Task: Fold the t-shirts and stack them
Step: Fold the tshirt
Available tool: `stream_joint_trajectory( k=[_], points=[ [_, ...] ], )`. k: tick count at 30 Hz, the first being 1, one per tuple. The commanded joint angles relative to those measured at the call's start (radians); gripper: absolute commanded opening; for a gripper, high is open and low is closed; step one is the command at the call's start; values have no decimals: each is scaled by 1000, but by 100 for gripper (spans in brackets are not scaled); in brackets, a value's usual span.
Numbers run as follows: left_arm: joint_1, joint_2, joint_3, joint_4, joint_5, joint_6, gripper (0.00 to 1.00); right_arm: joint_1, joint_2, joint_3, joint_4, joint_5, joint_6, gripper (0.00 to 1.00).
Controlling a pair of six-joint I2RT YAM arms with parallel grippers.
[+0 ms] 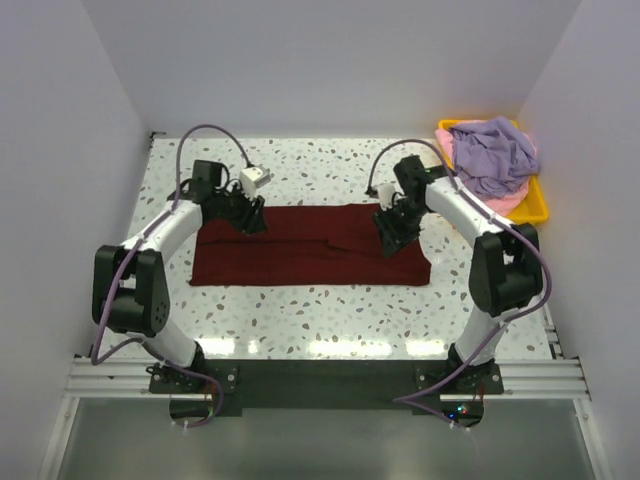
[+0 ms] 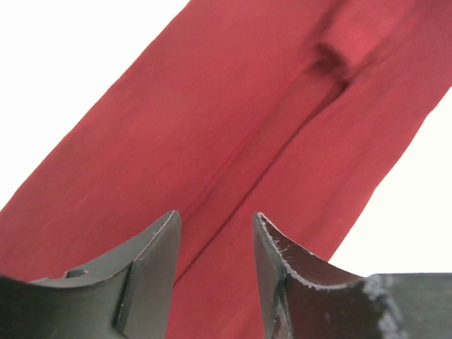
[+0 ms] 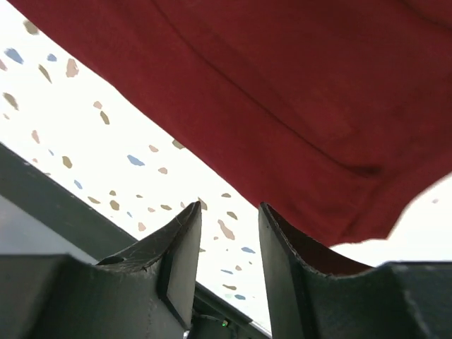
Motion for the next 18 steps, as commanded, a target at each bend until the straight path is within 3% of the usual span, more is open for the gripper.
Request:
stream_joint_trajectory(
  k=[1, 6, 9, 15, 17, 18],
  points=[
    [112, -80, 70, -64, 93, 69, 52, 85, 23, -26, 59, 135, 43, 42],
    [275, -212, 89, 16, 114, 51, 61, 121, 128, -16, 89, 227, 18, 43],
    [350, -279, 68, 83, 120, 46, 75, 121, 234, 46, 96, 326, -14, 42],
    [451, -322, 66, 76, 156, 49, 87, 121, 513, 350, 102, 504, -112, 41],
    [463, -316, 64, 57, 163, 45, 100, 122, 631, 538, 102, 572, -132, 41],
    [465, -311, 63, 53, 159, 42, 100, 122, 677, 612, 104, 596, -155, 41]
  ],
)
